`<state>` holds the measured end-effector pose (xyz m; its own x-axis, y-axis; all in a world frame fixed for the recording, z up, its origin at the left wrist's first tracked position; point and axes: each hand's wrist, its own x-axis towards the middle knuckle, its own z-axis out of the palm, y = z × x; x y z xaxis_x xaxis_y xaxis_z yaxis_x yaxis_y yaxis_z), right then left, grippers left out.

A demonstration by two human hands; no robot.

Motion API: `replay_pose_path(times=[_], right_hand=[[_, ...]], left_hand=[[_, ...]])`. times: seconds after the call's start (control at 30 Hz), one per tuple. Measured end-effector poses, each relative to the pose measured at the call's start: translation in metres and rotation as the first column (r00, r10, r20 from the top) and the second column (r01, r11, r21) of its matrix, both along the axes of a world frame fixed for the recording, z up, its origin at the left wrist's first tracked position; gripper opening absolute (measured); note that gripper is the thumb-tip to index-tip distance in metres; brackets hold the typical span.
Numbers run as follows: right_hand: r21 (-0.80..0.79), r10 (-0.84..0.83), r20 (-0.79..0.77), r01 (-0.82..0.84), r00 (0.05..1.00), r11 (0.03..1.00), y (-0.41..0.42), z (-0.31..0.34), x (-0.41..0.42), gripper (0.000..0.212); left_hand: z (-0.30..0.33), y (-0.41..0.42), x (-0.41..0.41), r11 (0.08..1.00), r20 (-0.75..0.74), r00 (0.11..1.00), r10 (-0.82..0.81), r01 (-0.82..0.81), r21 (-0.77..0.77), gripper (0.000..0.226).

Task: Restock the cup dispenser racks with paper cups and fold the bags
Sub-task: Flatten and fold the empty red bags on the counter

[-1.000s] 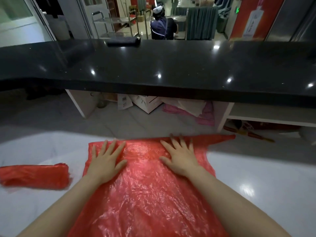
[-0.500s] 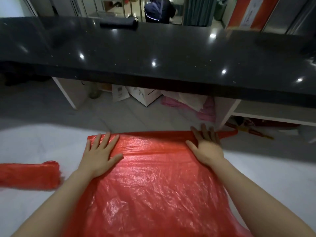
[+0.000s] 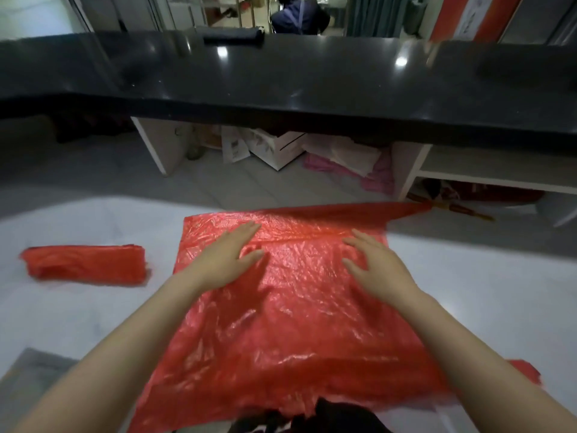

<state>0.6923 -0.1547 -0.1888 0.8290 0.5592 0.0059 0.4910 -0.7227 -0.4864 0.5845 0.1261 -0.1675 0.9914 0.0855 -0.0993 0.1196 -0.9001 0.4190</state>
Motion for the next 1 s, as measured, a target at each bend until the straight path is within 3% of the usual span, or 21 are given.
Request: replay_pose_path(times=[0.13,0.3,0.37,0.47,0.7,0.77,0.87,1.0], right_hand=[[-0.077,0.151,-0.071,-0.156,0.986,0.985,-0.001,0.003,-0.045,0.053],[-0.217,0.169,-0.131,-0.195,0.977,0.956,-0.013,-0.005,-0.092,0.061],[-0.289,0.152,-0.119,-0.181,0.981,0.940,-0.018,-0.007,-0.108,0.066],[-0.273,0.148,-0.021,-0.149,0.989,0.951,-0.022,-0.003,-0.129,0.069],[-0.348,0.352,-0.068,-0.353,0.933,0.868,-0.034,0.003,-0.179,0.102],[-0.374,0.372,-0.025,-0.354,0.928,0.857,-0.040,-0.005,-0.190,0.096],[-0.305,0.287,0.107,-0.244,0.952,0.921,-0.047,-0.010,-0.201,0.076],[-0.221,0.253,0.184,-0.210,0.950,0.952,-0.045,-0.011,-0.205,0.049]], left_hand=[[-0.015,-0.026,-0.035,0.999,-0.032,0.999,-0.007,0.006,-0.031,0.066],[-0.031,-0.032,-0.092,0.993,-0.012,0.995,0.100,-0.100,-0.062,0.068],[-0.034,-0.030,-0.110,0.988,-0.019,0.990,0.137,-0.138,-0.073,0.067],[-0.034,-0.029,-0.125,0.991,-0.015,0.992,0.122,-0.123,-0.050,0.066],[-0.030,-0.022,-0.181,0.993,0.030,0.995,0.093,-0.091,-0.073,0.081],[-0.035,-0.015,-0.201,0.993,-0.001,0.997,0.079,-0.079,-0.082,0.092],[-0.045,-0.008,-0.222,0.999,-0.083,0.996,0.029,-0.027,0.022,0.119],[-0.053,-0.016,-0.224,0.978,-0.096,0.994,-0.056,0.075,0.197,0.118]])
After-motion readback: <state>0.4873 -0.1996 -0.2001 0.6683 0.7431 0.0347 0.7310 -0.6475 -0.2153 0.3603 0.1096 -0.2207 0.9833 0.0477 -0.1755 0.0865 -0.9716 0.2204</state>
